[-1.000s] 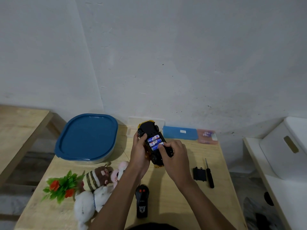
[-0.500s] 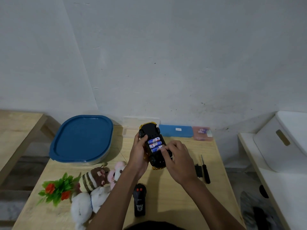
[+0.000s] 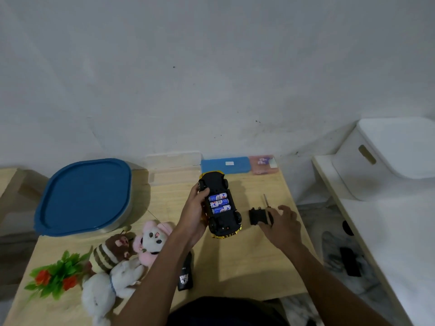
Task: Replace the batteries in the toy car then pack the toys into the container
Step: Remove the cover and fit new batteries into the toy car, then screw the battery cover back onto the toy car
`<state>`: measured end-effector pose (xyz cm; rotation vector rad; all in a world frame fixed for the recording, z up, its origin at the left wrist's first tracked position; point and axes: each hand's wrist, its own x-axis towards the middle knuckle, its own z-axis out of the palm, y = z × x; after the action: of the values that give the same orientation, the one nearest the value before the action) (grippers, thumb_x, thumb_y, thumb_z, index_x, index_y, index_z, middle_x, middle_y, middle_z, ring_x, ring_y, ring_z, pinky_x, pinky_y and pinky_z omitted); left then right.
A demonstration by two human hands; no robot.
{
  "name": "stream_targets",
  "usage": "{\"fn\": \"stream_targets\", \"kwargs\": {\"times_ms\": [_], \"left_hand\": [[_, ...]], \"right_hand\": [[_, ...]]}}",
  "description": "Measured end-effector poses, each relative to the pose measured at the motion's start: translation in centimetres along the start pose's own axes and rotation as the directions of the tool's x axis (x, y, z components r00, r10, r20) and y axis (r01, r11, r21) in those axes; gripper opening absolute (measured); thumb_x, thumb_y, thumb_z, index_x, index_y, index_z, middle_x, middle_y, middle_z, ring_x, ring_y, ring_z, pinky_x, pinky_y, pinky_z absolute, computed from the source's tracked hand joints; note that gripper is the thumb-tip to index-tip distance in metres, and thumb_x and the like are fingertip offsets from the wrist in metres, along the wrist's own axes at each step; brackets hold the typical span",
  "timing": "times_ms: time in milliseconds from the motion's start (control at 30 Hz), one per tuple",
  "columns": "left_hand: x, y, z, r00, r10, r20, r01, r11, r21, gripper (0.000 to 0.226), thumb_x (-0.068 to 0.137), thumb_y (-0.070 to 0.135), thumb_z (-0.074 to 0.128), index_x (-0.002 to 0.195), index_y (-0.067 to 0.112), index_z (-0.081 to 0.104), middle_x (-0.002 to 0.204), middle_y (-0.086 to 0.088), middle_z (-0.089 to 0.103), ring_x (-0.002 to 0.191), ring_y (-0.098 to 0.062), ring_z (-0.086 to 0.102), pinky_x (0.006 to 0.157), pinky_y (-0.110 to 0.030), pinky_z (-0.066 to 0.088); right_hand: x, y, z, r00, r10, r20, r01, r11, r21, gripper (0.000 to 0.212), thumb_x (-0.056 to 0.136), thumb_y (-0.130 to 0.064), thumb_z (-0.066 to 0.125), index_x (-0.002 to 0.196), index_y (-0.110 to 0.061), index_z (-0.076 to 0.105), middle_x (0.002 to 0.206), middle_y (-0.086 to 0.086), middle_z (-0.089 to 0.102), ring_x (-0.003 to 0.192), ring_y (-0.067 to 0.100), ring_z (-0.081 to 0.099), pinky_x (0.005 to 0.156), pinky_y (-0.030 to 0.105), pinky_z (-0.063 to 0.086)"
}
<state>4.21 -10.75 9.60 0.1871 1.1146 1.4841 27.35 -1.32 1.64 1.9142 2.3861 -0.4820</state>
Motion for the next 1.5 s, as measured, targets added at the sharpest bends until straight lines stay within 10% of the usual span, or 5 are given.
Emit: {"fn": "stream_targets", "kwargs": {"times_ms": [467, 667, 967, 1200, 1500], "left_hand": [[0.4, -0.5, 1.3, 0.999, -0.023, -0.022, 0.024, 1.0, 0.02, 0.037, 0.101, 0.015, 0.045, 0.137, 0.019, 0.05, 0.13, -0.018, 0.064, 0.111, -0.035, 0.065, 0.09, -0.047, 0.055], [0.4, 0.1, 1.4, 1.0, -0.008, -0.02, 0.009, 1.0, 0.015, 0.036, 0.101, 0.014, 0.044, 0.136, 0.02, 0.051, 0.128, -0.016, 0.066, 0.107, -0.031, 0.067, 0.08, -0.042, 0.059], [-0.6, 1.6, 0.2, 1.0, -0.011, 0.023, 0.009, 0.996, 0.088, 0.036, 0.101, 0.019, 0.046, 0.136, 0.023, 0.052, 0.124, -0.012, 0.068, 0.107, -0.029, 0.069, 0.079, -0.041, 0.057], [-2.3, 2.3, -0.4, 0.994, -0.018, 0.109, 0.0, 0.986, 0.166, 0.036, 0.1, 0.025, 0.048, 0.136, 0.023, 0.054, 0.128, -0.012, 0.066, 0.117, -0.031, 0.063, 0.084, -0.041, 0.055], [-3.9, 2.7, -0.8, 0.991, -0.005, 0.135, -0.019, 0.984, 0.176, 0.034, 0.1, 0.022, 0.048, 0.133, 0.02, 0.056, 0.123, -0.008, 0.069, 0.11, -0.023, 0.067, 0.079, -0.034, 0.057]], "right_hand": [[4.4, 0.8, 0.4, 0.982, -0.168, 0.092, 0.18, 0.972, -0.15, 0.055, 0.077, -0.062, 0.066, 0.121, -0.031, 0.057, 0.143, -0.001, 0.033, 0.138, 0.024, 0.023, 0.111, 0.05, 0.02], [3.7, -0.2, -1.1, 0.98, -0.175, -0.092, 0.189, 0.966, 0.174, 0.01, 0.09, -0.039, 0.064, 0.095, -0.031, 0.069, 0.089, -0.013, 0.069, 0.094, 0.011, 0.062, 0.1, 0.036, 0.026], [-2.2, -6.6, -9.4, 0.961, -0.276, -0.03, 0.153, 0.435, 0.888, 0.007, 0.092, -0.023, 0.065, 0.09, -0.026, 0.071, 0.069, -0.02, 0.068, 0.065, -0.007, 0.058, 0.065, 0.009, 0.045], [-3.0, -9.8, -9.0, 0.907, -0.421, -0.014, 0.256, 0.525, 0.812, 0.012, 0.089, -0.029, 0.069, 0.096, -0.037, 0.073, 0.097, -0.012, 0.075, 0.096, 0.013, 0.069, 0.093, 0.045, 0.052], [-3.6, -10.4, -9.0, 0.863, -0.504, 0.022, 0.301, 0.55, 0.779, 0.031, 0.092, -0.025, 0.064, 0.119, -0.012, 0.07, 0.109, -0.004, 0.073, 0.106, 0.009, 0.065, 0.098, 0.041, 0.051]]}}
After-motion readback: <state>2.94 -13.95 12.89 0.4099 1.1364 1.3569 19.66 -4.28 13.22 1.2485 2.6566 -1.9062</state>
